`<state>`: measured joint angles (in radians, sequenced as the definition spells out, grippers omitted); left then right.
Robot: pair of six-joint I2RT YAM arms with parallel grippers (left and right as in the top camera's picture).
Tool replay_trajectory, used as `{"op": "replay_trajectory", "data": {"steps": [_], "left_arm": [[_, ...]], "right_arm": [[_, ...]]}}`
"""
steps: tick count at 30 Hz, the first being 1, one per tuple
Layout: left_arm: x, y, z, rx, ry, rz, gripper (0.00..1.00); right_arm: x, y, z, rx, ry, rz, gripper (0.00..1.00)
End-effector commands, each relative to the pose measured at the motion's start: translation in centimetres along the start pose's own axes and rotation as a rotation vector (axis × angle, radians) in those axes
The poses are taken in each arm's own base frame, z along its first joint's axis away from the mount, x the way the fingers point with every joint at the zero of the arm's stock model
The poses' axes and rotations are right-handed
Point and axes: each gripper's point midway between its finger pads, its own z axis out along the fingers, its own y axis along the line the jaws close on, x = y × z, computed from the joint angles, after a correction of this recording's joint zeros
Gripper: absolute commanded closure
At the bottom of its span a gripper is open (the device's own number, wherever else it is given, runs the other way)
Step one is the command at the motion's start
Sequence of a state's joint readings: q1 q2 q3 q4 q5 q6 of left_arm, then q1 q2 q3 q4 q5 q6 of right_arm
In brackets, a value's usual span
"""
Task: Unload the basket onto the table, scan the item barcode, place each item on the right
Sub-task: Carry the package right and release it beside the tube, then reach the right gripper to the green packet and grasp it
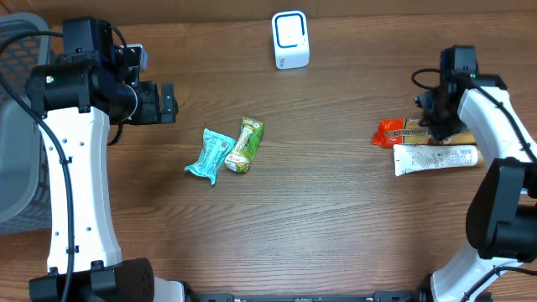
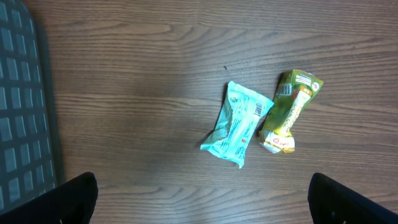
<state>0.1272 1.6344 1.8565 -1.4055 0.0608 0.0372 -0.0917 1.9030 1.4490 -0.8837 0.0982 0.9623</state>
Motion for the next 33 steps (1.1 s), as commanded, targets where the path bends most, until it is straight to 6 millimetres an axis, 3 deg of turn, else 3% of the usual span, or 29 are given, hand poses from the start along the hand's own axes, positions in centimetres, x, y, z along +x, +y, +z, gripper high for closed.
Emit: {"op": "replay_trajectory", "data": {"steps": [1, 5, 9, 13, 17, 22, 27, 30, 33], "left_arm": [[0.0, 0.1, 0.1, 0.008, 0.003, 0.016, 0.0], [0.0, 0.1, 0.1, 0.008, 0.003, 0.016, 0.0], [0.0, 0.1, 0.1, 0.008, 0.003, 0.016, 0.0], [0.0, 0.1, 0.1, 0.008, 0.003, 0.016, 0.01], [0.0, 0.1, 0.1, 0.008, 0.003, 0.016, 0.01], [0.0, 0.1, 0.1, 0.008, 0.003, 0.016, 0.0], [0.0, 0.1, 0.1, 0.008, 0.003, 0.016, 0.01], [0.0, 0.1, 0.1, 0.008, 0.003, 0.016, 0.0], [0.0, 0.1, 0.1, 0.008, 0.003, 0.016, 0.01]], "right_arm": [[-1.0, 5.3, -5.7, -0.219, -0.002, -0.297, 0.3], [1.1, 9.0, -10.2, -0.388, 0.084, -0.43, 0.23], [6.0, 11.8, -11.9, -0.512, 0.192, -0.527, 0.19], [12.7, 13.6, -11.6, -0.54, 0.256, -0.656, 0.19], [21.3, 15.4, -10.4, -0.556, 0.313, -0.818, 0.19], [30.6, 17.1, -8.6, -0.604, 0.381, -0.935, 0.18], [36.6, 17.3, -7.1, -0.588, 0.41, -1.029, 0.18], [38.2, 16.8, -6.2, -0.563, 0.394, -1.061, 0.23], [38.5, 16.4, -5.8, -0.53, 0.349, -1.078, 0.36]]}}
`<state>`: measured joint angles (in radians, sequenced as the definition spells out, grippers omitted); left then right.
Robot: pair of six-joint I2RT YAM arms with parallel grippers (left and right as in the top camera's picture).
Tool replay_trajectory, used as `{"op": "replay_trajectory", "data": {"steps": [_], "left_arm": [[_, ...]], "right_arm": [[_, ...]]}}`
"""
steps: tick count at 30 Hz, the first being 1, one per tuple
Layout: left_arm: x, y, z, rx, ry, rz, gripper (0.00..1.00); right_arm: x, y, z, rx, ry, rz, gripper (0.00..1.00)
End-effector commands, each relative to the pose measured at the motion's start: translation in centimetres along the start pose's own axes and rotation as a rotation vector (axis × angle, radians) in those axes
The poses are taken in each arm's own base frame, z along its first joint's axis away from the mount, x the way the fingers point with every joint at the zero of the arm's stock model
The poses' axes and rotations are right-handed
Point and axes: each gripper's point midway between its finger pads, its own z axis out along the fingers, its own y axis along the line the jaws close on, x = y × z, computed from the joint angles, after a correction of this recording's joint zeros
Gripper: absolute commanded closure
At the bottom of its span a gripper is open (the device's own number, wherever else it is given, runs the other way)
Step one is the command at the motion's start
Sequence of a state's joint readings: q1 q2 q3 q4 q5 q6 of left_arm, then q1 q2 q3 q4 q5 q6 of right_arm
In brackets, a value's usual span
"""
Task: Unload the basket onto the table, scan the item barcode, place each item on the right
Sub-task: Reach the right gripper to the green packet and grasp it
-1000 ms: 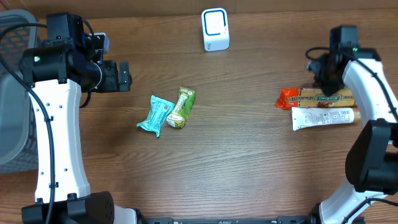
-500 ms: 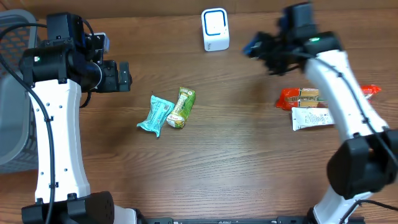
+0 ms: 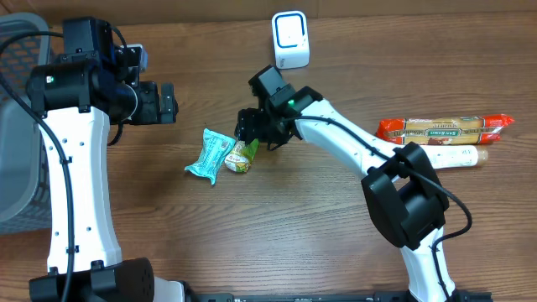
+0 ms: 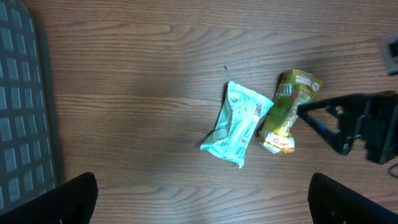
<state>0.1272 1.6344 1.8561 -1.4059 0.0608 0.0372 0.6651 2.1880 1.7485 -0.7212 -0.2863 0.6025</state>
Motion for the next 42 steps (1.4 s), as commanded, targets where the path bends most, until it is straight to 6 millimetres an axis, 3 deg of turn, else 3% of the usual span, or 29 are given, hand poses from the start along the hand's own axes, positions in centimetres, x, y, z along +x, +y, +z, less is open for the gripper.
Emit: {"op": "replay_trajectory", "data": {"steps": [1, 9, 16, 19, 22, 28, 32, 38, 42], "left_arm": [[0.0, 0.1, 0.1, 0.008, 0.002, 0.016, 0.0], [0.0, 0.1, 0.1, 0.008, 0.002, 0.016, 0.0], [0.0, 0.1, 0.1, 0.008, 0.002, 0.016, 0.0], [0.0, 0.1, 0.1, 0.008, 0.002, 0.016, 0.0], [0.0, 0.1, 0.1, 0.008, 0.002, 0.016, 0.0], [0.0, 0.1, 0.1, 0.008, 0.002, 0.016, 0.01], [0.0, 0.1, 0.1, 0.008, 0.002, 0.016, 0.0], [0.0, 0.1, 0.1, 0.008, 0.002, 0.016, 0.01], [0.0, 0.1, 0.1, 0.008, 0.003, 0.016, 0.01]], "right_arm": [[-1.5, 0.7, -0.8, 0.051, -0.084, -0.025, 0.4], [0.9, -1.7, 1.7, 0.149, 0.005, -0.015, 0.45], [2.3, -2.9, 1.4, 0.192, 0.061, 0.041, 0.45], [2.5, -1.7, 1.0, 0.139, 0.091, 0.009, 0.48], [1.4, -0.4, -0.4, 0.127, 0.066, -0.03, 0.48], [-0.7, 2.3, -2.3, 0.076, -0.001, -0.061, 0.37], [-0.9, 2.1, -1.4, 0.093, -0.028, -0.036, 0.37], [1.7, 0.6, 2.1, 0.16, 0.044, -0.03, 0.36], [2.6, -0.3, 2.4, 0.193, 0.081, -0.013, 0.38]]}}
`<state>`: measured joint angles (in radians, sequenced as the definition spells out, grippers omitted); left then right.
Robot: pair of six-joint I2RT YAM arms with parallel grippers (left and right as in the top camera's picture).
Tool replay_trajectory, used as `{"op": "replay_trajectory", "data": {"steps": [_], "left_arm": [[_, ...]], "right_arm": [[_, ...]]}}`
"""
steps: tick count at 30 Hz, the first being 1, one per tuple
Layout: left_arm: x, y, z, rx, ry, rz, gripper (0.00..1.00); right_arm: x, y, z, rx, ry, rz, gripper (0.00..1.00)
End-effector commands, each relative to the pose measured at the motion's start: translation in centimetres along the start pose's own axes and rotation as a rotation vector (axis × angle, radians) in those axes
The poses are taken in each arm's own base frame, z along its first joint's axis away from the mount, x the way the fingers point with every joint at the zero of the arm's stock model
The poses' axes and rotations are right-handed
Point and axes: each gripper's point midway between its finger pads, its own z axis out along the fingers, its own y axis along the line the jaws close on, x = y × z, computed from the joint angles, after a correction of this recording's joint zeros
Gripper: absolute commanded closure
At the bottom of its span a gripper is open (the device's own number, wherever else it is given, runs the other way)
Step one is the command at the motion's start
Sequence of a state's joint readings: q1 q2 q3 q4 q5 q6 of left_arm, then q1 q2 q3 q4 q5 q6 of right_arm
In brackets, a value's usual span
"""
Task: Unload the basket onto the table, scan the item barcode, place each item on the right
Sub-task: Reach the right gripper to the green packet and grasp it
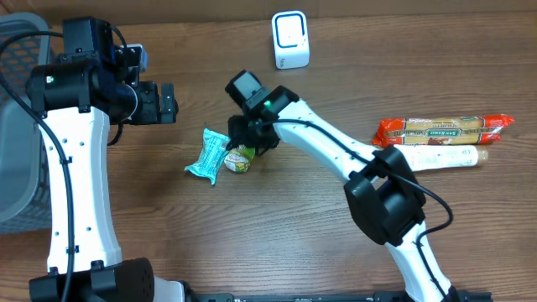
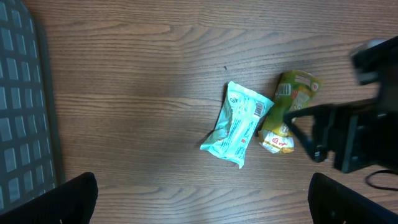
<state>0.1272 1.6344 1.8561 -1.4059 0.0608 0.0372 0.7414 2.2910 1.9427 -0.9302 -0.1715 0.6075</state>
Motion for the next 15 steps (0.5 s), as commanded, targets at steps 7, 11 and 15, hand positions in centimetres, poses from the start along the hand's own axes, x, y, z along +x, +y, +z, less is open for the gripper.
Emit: {"op": "replay_trajectory", "data": {"steps": [7, 11, 15], "left_arm": [[0.0, 0.1, 0.1, 0.008, 0.002, 0.016, 0.0], [0.0, 0.1, 0.1, 0.008, 0.002, 0.016, 0.01], [0.0, 0.1, 0.1, 0.008, 0.002, 0.016, 0.0]], "right_arm": [[2.3, -4.1, 0.1, 0.093, 0.153, 0.052, 0.59], [2.4, -6.0, -1.2, 0.046, 0.239, -0.04, 0.92], [1.7, -7.7, -1.9, -0.015, 0.265, -0.166, 0.93]]}}
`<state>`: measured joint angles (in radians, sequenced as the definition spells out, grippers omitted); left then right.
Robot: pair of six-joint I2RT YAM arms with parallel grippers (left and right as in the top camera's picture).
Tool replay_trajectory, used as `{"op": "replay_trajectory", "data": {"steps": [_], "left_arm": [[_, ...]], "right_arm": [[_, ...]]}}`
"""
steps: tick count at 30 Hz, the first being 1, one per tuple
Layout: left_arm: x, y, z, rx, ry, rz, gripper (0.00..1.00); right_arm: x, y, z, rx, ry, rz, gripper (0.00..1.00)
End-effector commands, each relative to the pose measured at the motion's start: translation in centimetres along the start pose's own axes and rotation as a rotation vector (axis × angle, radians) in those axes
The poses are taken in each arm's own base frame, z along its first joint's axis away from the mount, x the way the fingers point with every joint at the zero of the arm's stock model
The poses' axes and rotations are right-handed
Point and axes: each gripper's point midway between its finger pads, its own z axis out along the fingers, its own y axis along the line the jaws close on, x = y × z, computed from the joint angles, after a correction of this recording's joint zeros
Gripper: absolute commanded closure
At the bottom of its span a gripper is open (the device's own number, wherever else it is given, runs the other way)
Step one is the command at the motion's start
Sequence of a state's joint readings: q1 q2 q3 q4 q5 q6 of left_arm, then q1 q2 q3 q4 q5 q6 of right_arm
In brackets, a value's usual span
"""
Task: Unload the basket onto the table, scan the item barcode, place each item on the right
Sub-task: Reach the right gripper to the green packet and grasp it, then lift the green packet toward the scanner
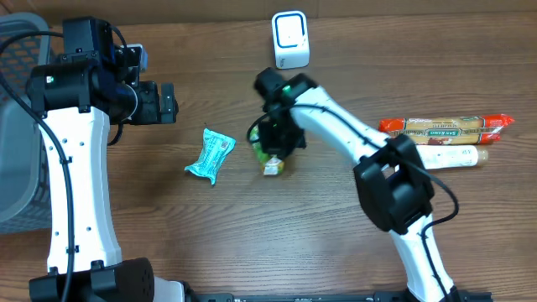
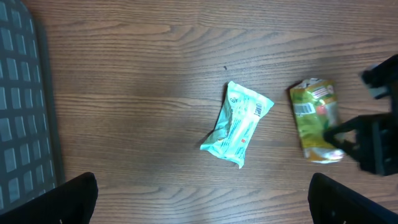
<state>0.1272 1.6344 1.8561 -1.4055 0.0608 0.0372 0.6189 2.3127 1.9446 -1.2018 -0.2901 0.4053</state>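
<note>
The green snack packet (image 1: pixel 272 164) hangs under my right gripper (image 1: pixel 275 144), which is shut on it, a little right of its old spot. In the left wrist view the same green packet (image 2: pixel 314 118) shows its label, with the right gripper's black fingers (image 2: pixel 351 142) at its lower right end. A teal packet (image 1: pixel 210 155) lies flat on the table to its left. The white barcode scanner (image 1: pixel 290 39) stands at the far edge. My left gripper (image 1: pixel 164 102) hovers high at the left, open and holding nothing.
A grey mesh basket (image 1: pixel 17 126) stands at the left edge, also seen as the grey basket (image 2: pixel 25 106) in the left wrist view. An orange-wrapped bar (image 1: pixel 440 127) and a white tube (image 1: pixel 445 157) lie at the right.
The right gripper has taken the green packet away from the teal one, to the right, and the packet has turned. The left arm and the teal packet have not moved.
At first the right gripper was over the bar and tube at the right, with both packets side by side. Then it reached across to the green packet and closed in on it. Now it holds the packet apart from the teal one.
</note>
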Motion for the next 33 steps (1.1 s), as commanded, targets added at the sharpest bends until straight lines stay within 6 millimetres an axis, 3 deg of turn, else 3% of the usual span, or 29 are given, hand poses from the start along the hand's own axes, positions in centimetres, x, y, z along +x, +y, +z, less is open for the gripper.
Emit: {"op": "replay_trajectory", "data": {"steps": [1, 5, 11, 17, 18, 19, 22, 25, 29, 33], "left_arm": [[0.0, 0.1, 0.1, 0.008, 0.003, 0.016, 0.0], [0.0, 0.1, 0.1, 0.008, 0.003, 0.016, 0.01], [0.0, 0.1, 0.1, 0.008, 0.003, 0.016, 0.0], [0.0, 0.1, 0.1, 0.008, 0.003, 0.016, 0.0], [0.0, 0.1, 0.1, 0.008, 0.003, 0.016, 0.01], [0.0, 0.1, 0.1, 0.008, 0.003, 0.016, 0.0], [0.0, 0.2, 0.1, 0.007, 0.002, 0.014, 0.0], [0.0, 0.2, 0.1, 0.007, 0.002, 0.013, 0.0], [0.0, 0.2, 0.1, 0.007, 0.002, 0.013, 0.0], [0.0, 0.0, 0.1, 0.009, 0.003, 0.018, 0.01]], "right_arm": [[-1.1, -1.2, -1.2, -0.065, 0.001, -0.197, 0.93], [-1.2, -2.9, -1.7, -0.065, 0.014, -0.317, 0.92], [0.4, -4.8, -1.5, -0.044, 0.084, -0.552, 0.92], [0.8, -6.4, -0.7, -0.037, 0.111, -0.638, 0.89], [0.4, -7.0, -0.8, -0.023, 0.103, -0.619, 0.66], [0.0, -7.7, -1.2, 0.005, 0.097, -0.568, 0.23], [-0.6, -8.1, -2.3, 0.047, 0.08, -0.519, 0.14], [-1.0, -7.1, -4.0, 0.047, 0.059, -0.532, 0.01], [-1.0, -5.5, -5.9, 0.05, 0.037, -0.562, 0.0], [0.7, -4.2, -5.4, 0.056, 0.086, -0.637, 0.0]]}}
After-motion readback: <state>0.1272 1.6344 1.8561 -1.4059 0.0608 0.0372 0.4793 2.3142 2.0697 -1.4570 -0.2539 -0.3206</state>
